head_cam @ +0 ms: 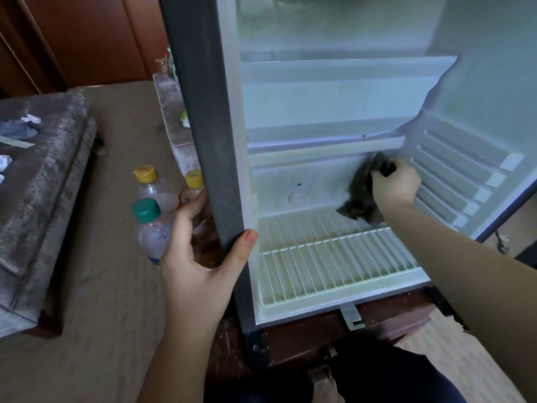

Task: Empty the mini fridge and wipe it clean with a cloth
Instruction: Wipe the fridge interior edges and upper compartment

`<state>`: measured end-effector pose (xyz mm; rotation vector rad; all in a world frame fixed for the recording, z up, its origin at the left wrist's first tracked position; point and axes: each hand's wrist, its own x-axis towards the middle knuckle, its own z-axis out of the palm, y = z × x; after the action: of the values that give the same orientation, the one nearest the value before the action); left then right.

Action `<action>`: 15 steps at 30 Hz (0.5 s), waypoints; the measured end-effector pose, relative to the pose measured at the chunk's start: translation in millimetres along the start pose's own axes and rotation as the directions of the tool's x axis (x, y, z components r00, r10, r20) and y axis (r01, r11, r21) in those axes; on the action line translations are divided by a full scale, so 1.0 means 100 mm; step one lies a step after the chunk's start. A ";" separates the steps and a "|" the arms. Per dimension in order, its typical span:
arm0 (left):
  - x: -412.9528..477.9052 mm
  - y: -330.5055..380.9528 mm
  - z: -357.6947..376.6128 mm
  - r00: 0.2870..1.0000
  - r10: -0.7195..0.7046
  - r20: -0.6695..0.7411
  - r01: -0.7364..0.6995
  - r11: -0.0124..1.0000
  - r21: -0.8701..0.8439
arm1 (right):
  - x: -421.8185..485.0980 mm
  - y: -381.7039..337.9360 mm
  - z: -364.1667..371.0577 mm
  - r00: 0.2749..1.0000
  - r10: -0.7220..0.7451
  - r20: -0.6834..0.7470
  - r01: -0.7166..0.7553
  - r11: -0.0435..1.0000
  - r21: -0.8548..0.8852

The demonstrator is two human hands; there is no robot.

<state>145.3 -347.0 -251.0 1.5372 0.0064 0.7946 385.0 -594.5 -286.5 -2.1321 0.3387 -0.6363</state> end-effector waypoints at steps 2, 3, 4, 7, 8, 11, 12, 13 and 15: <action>0.00 -0.01 0.00 1.000 -0.002 0.005 0.002 1.000 -0.007 | 0.07 -0.09 0.06 0.998 0.065 -0.007 -0.064 0.997 0.031; 0.00 -0.01 -0.01 1.000 -0.001 0.005 0.001 1.000 -0.004 | 0.08 -0.16 0.08 0.995 0.097 -0.009 -0.096 0.993 0.069; -0.01 -0.02 -0.01 1.000 0.002 0.001 -0.002 1.000 0.007 | 0.09 -0.21 0.11 0.992 0.122 0.001 -0.122 0.987 0.107; 0.00 -0.02 -0.02 1.000 0.003 -0.014 -0.003 0.999 0.032 | -0.12 -0.37 0.29 0.985 0.135 0.107 -0.156 0.963 0.220; 0.01 -0.02 -0.01 1.000 0.008 -0.018 -0.008 0.999 0.032 | -0.24 -0.43 0.40 0.979 0.130 0.155 -0.168 0.951 0.261; 0.00 -0.02 0.01 1.000 0.013 -0.028 -0.012 1.000 0.028 | -0.63 -0.65 0.71 0.957 0.100 0.273 -0.199 0.910 0.363; -0.01 -0.02 0.02 0.999 0.014 -0.031 -0.013 1.000 0.026 | -0.75 -0.74 0.80 0.951 0.053 0.305 -0.176 0.903 0.391; -0.01 -0.02 0.02 0.999 0.014 -0.031 -0.013 1.000 0.022 | -0.87 -0.84 0.87 0.943 0.006 0.333 -0.153 0.896 0.417; -0.02 -0.02 0.02 1.000 0.010 -0.024 -0.009 1.000 0.018 | -1.04 -0.98 0.95 0.925 -0.030 0.380 -0.154 0.882 0.444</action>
<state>145.9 -349.3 -253.2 1.5458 0.0245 0.8228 351.9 -426.3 -288.1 -1.7133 0.0300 -0.2217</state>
